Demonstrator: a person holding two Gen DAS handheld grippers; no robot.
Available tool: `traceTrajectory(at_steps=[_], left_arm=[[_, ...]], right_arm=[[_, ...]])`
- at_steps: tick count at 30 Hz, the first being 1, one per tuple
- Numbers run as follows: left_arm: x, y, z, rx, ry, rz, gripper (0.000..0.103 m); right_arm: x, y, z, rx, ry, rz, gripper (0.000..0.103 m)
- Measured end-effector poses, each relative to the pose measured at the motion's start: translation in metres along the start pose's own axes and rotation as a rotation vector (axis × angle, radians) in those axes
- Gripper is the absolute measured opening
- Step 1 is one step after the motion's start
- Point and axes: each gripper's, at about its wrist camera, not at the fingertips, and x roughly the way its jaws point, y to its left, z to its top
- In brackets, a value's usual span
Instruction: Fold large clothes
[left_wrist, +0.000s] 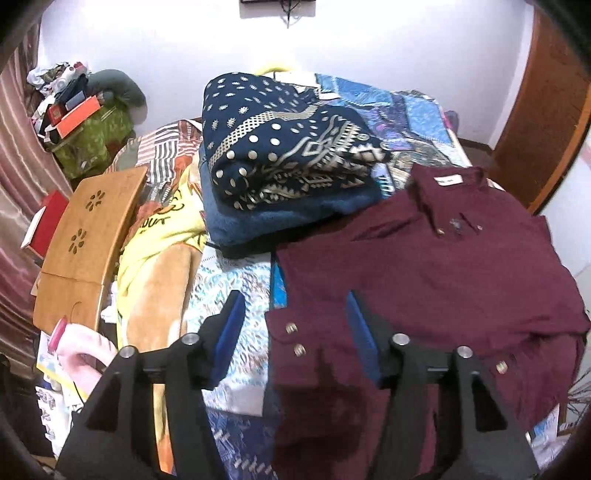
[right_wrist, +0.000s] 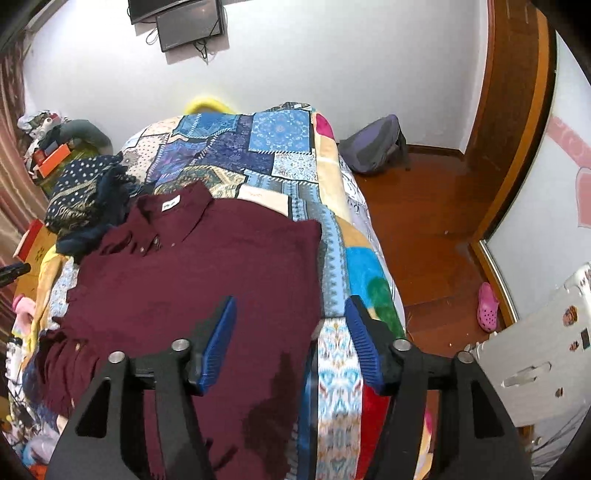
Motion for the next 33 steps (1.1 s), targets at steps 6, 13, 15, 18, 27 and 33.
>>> traceTrajectory(at_steps=[6,13,15,18,27,33], left_arm=[[-0.006,-0.002,-0.051,0.006,0.040,-0.031,0.059],[0.013,-0.001,-0.118,-0.030,0.171,-0.049,0.059],[0.016,0.000,-0.130,-0.057,0.192,-0.062,0.059],[0.020,0.001,-0.150,-0.132,0.221,-0.099,0.059],[0.020,-0.013,-0.162,-0.178,0.250,-0.198,0.060],[0.025,-0.013,-0.165,-0.241,0.269,-0.252,0.061]], right_arm=[[-0.001,0.010,-0.039,-0.010,0.038,-0.029,0.062],[0.006,0.020,-0.086,-0.003,0.115,-0.030,0.062],[0.010,0.021,-0.094,0.007,0.147,-0.012,0.062],[0.009,0.023,-0.107,0.013,0.180,-0.002,0.062],[0.020,0.021,-0.137,0.158,0.271,0.127,0.062],[0.028,0.002,-0.150,0.399,0.288,0.300,0.062]])
